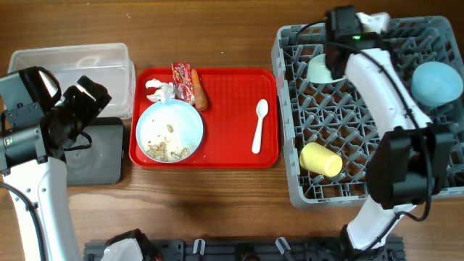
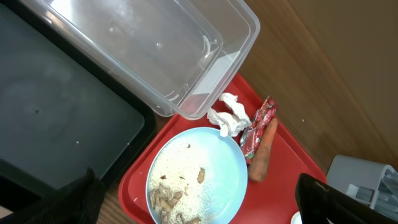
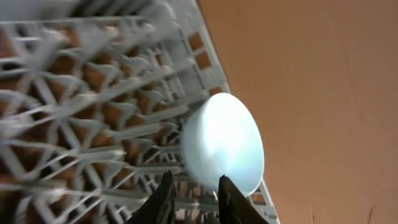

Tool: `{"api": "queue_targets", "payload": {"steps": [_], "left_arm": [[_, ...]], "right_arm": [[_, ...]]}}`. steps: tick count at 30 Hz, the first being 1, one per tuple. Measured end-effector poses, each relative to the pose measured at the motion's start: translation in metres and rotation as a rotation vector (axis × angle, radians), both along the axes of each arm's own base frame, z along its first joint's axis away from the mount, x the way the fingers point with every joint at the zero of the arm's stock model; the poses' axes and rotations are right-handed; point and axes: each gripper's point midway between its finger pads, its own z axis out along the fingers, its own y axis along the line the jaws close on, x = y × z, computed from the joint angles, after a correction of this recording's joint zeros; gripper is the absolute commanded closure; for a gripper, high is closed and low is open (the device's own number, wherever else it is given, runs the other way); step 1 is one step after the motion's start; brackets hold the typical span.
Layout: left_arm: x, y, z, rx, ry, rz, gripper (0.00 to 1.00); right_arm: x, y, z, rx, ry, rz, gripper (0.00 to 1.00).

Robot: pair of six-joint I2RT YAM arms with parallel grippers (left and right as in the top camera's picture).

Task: Sort waste into correct bins and load items into the dishwasher rack
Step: 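Place the light blue bowl in the rack's back right corner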

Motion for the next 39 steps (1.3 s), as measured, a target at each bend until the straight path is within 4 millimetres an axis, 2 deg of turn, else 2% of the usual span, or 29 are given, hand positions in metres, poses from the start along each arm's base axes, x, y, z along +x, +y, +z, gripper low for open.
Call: {"api": "queue_targets", "payload": {"steps": [2, 4, 9, 11, 14, 16, 18, 21, 22, 24, 28, 29, 32, 33, 35, 39], "left_arm": [[0.0, 0.0, 0.0, 0.0, 0.0, 0.0, 0.0], [0.0, 0.0, 0.0, 0.0, 0.0, 0.0, 0.0], [0.0, 0.0, 0.0, 0.0, 0.0, 0.0, 0.0], [0.0, 0.0, 0.0, 0.0, 0.0, 0.0, 0.0], [0.0, 0.0, 0.0, 0.0, 0.0, 0.001, 0.0], [0.0, 0.0, 0.0, 0.0, 0.0, 0.0, 0.0], [0.0, 0.0, 0.0, 0.0, 0.0, 0.0, 0.0], [0.0, 0.0, 0.0, 0.0, 0.0, 0.0, 0.0], [0.0, 0.0, 0.0, 0.0, 0.0, 0.0, 0.0], [0.0, 0.0, 0.0, 0.0, 0.0, 0.0, 0.0], [0.0, 0.0, 0.0, 0.0, 0.0, 0.0, 0.0], [0.0, 0.0, 0.0, 0.0, 0.0, 0.0, 0.0], [0.0, 0.0, 0.0, 0.0, 0.0, 0.0, 0.0], [0.0, 0.0, 0.0, 0.0, 0.0, 0.0, 0.0], [0.0, 0.0, 0.0, 0.0, 0.0, 0.0, 0.0], [0.0, 0.0, 0.0, 0.0, 0.0, 0.0, 0.0]], "right_arm": [[0.001, 0.007, 0.0, 0.0, 0.003, 0.017, 0.75], [-0.001, 0.006, -0.003, 0.017, 0.005, 0.009, 0.7], [-0.009, -0.007, -0.022, 0.282, -0.04, -0.044, 0.58], [-0.014, -0.021, -0.018, 0.467, -0.115, -0.082, 0.55], [-0.025, -0.053, 0.007, 0.7, -0.28, -0.145, 0.53], [-0.04, -0.084, 0.024, 0.816, -0.389, -0.211, 0.54], [-0.055, -0.109, 0.025, 0.901, -0.446, -0.275, 0.54], [-0.079, -0.142, 0.009, 1.025, -0.488, -0.393, 0.53], [-0.082, -0.147, 0.004, 1.049, -0.489, -0.412, 0.51], [-0.085, -0.152, -0.009, 1.093, -0.483, -0.448, 0.5], [-0.083, -0.151, -0.039, 1.149, -0.43, -0.49, 0.5], [-0.081, -0.151, -0.046, 1.156, -0.419, -0.501, 0.56], [-0.078, -0.152, -0.065, 1.171, -0.397, -0.531, 0.91], [-0.079, -0.152, -0.069, 1.173, -0.385, -0.535, 0.96], [-0.079, -0.153, -0.076, 1.178, -0.379, -0.559, 0.96], [-0.087, -0.161, -0.074, 1.124, -0.374, -0.593, 0.96]]}}
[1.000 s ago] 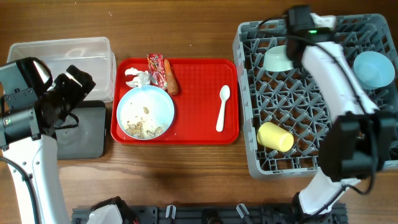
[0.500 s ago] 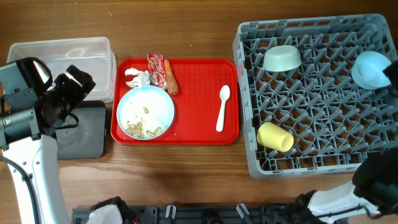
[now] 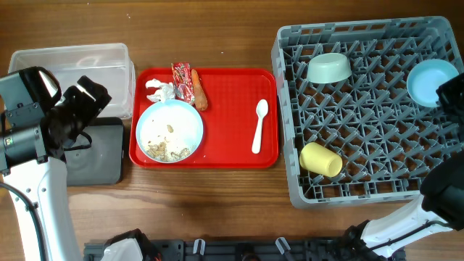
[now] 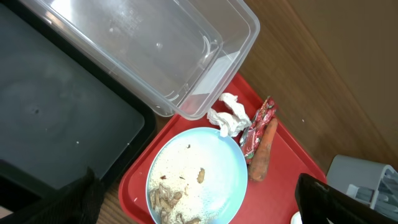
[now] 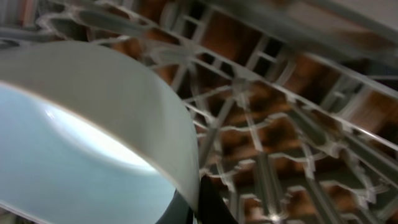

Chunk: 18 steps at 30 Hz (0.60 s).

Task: Sort waste into correct bins and load items into the dishwasher rack
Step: 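Place the light blue bowl in the rack's back right corner, then reach the right gripper to the white spoon and grasp it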

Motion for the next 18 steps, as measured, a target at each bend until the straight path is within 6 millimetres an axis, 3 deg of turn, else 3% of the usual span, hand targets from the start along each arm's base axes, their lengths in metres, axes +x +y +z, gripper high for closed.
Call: {"api": "queue_targets", "payload": {"steps": [4, 7, 11, 14, 18], "left_arm": [[0.0, 0.0, 0.0, 0.0, 0.0, 0.0, 0.0], [0.0, 0.0, 0.0, 0.0, 0.0, 0.0, 0.0], [0.0, 0.0, 0.0, 0.0, 0.0, 0.0, 0.0], [0.0, 0.0, 0.0, 0.0, 0.0, 0.0, 0.0], [0.0, 0.0, 0.0, 0.0, 0.0, 0.0, 0.0]], "right_arm": [[-0.008, -0.009, 0.014, -0.109, 0.043, -0.016, 0.96], [-0.024, -0.028, 0.041, -0.245, 0.068, -0.085, 0.96], [-0.03, -0.043, 0.073, -0.386, 0.046, -0.137, 0.96], [-0.025, -0.039, 0.085, -0.47, 0.068, -0.127, 0.96], [-0.006, -0.016, 0.098, -0.619, 0.122, -0.066, 0.96]]}}
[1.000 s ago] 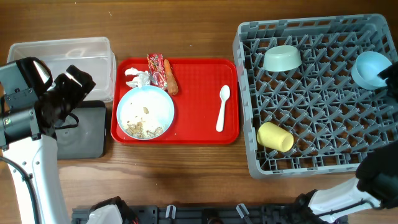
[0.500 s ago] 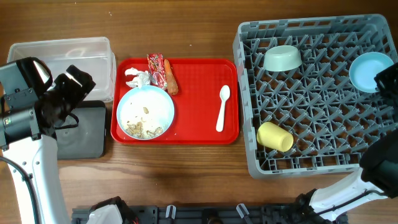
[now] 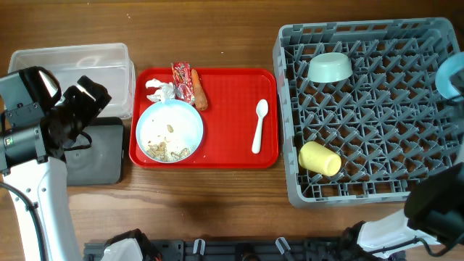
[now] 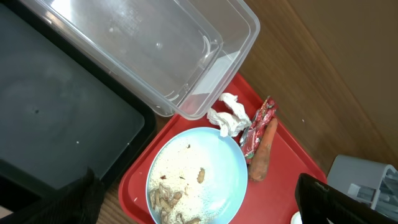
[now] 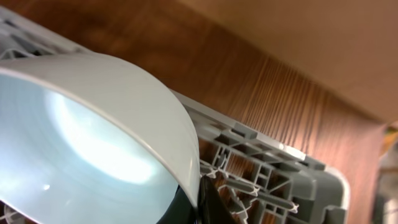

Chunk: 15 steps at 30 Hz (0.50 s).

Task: Sort waste into correct bins and load items into the dishwasher rack
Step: 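Reach the right gripper to the white spoon and grasp it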

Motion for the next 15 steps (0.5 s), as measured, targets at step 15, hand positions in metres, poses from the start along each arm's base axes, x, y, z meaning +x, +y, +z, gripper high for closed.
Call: {"api": "queue_targets", "payload": {"steps": [15], "left_arm": [[0.0, 0.0, 0.0, 0.0, -0.001, 0.0, 0.0]], "right_arm": [[0.041, 0.036, -0.037, -0.355, 0.434, 0.124, 0.96]]}}
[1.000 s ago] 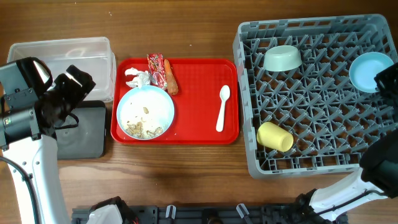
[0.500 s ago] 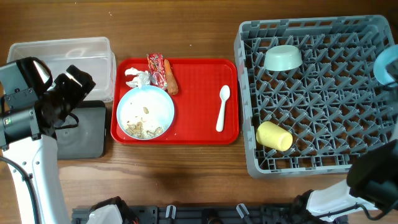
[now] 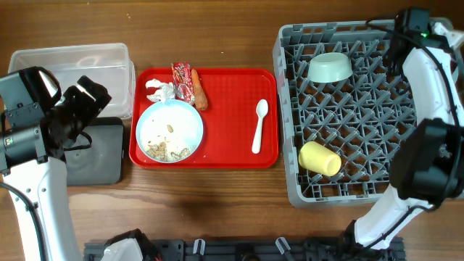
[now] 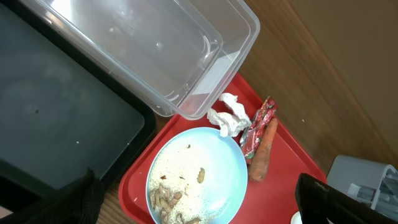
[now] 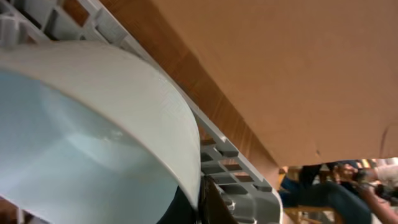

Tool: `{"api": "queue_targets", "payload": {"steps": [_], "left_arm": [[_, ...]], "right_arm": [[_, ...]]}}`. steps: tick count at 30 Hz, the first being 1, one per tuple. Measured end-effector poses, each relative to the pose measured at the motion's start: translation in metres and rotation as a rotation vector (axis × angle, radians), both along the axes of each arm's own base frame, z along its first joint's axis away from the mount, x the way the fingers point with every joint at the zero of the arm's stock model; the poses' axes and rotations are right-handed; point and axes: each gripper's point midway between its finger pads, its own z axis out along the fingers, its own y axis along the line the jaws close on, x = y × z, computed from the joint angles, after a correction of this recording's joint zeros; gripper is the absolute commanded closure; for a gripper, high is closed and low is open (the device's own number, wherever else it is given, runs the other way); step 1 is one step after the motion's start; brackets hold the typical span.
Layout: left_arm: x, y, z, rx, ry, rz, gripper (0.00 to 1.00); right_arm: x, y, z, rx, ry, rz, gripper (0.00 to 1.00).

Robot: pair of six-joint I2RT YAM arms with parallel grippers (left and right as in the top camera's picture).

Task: Sort waste into correct bins and load items into the dishwasher rack
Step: 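Reach the right gripper to the white spoon and grasp it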

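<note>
My right gripper [image 3: 397, 52] is over the back right corner of the grey dishwasher rack [image 3: 362, 109]. It [image 5: 198, 208] is shut on the rim of a light blue bowl [image 5: 93, 137], which is hidden in the overhead view. A pale green bowl [image 3: 330, 67] and a yellow cup [image 3: 320, 159] lie in the rack. On the red tray [image 3: 232, 152] are a blue plate [image 3: 170, 131] with food scraps, a crumpled tissue [image 3: 161, 91], a red wrapper [image 3: 181, 78], a carrot [image 3: 198, 90] and a white spoon [image 3: 259, 125]. My left gripper [image 4: 205, 208] hangs open and empty near the tray's left end.
A clear plastic bin [image 3: 72, 61] stands at the back left, with a black bin [image 3: 98, 152] in front of it. The rack's wall [image 5: 236, 174] runs just beyond the held bowl.
My right arm was almost out of the overhead view, with the blue bowl at the frame's right edge. Now it reaches over the rack's back right corner, still gripping the bowl. The left arm is unchanged.
My right gripper was over the rack's back left by the green bowl, while the blue bowl lay at the rack's right side. Then it was shut on the blue bowl's rim there. The bowl was later at the rack's right edge, and is now at the back right corner.
</note>
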Motion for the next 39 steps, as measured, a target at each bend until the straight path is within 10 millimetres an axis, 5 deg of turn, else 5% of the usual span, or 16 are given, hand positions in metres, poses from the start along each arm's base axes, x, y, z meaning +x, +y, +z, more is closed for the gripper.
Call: {"api": "queue_targets", "payload": {"steps": [6, 9, 10, 12, 17, 20, 23, 27, 28, 30, 32, 39], "left_arm": [[0.0, 0.0, 0.0, 0.0, 0.001, 0.0, 0.0], [0.0, 0.0, 0.0, 0.0, 0.0, -0.001, 0.0], [0.0, 0.0, 0.0, 0.0, 0.0, 0.0, 0.0], [0.0, 0.0, 0.0, 0.0, 0.001, 0.0, 0.0], [0.0, 0.0, 0.0, 0.0, 0.0, 0.0, 0.0], [0.0, 0.0, 0.0, 0.0, 0.0, 0.0, 0.0], [0.0, 0.0, 0.0, 0.0, 0.0, 0.0, 0.0], [0.0, 0.0, 0.0, 0.0, 0.0, 0.0, 0.0], [0.0, 0.0, 0.0, -0.001, 0.001, 0.0, 0.0], [0.0, 0.0, 0.0, 0.0, 0.0, 0.0, 0.0], [0.0, 0.0, 0.0, 0.0, 0.001, 0.0, 0.0], [0.0, 0.0, 0.0, 0.0, 0.0, 0.0, 0.0]], "right_arm": [[0.0, 0.004, 0.0, -0.011, 0.019, 0.009, 0.96], [0.01, 0.023, -0.002, -0.002, 0.031, 0.06, 0.96], [0.013, 0.03, -0.002, -0.005, 0.036, 0.079, 0.92], [0.019, 0.044, -0.002, -0.004, 0.05, 0.116, 0.58], [0.023, 0.088, -0.01, 0.036, 0.139, 0.228, 0.44], [0.031, 0.128, -0.008, 0.077, 0.132, 0.328, 0.41], [0.036, 0.176, 0.014, 0.153, 0.059, 0.471, 0.42], [0.031, 0.289, 0.055, 0.424, -0.09, 0.829, 0.45], [0.02, 0.34, 0.057, 0.592, -0.107, 0.968, 0.45], [0.003, 0.391, 0.048, 0.785, -0.088, 1.06, 0.45], [-0.011, 0.419, 0.028, 0.919, -0.031, 1.058, 0.45], [-0.051, 0.445, -0.107, 1.091, 0.301, 0.771, 0.48]]}}
